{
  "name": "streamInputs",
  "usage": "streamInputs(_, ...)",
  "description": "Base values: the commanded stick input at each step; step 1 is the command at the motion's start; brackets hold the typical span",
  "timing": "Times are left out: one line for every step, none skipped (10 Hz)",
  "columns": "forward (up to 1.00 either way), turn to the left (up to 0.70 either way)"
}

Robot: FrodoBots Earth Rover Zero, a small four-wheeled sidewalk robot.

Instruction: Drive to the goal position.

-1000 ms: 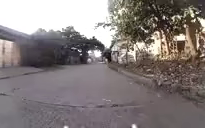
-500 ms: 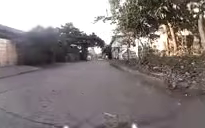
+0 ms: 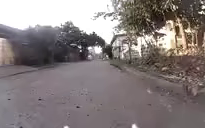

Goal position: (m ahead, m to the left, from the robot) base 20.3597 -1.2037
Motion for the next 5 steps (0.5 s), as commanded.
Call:
streamInputs(1.00, 0.00)
streamInputs(1.00, 0.00)
streamInputs(1.00, 0.00)
streamInputs(1.00, 0.00)
streamInputs(1.00, 0.00)
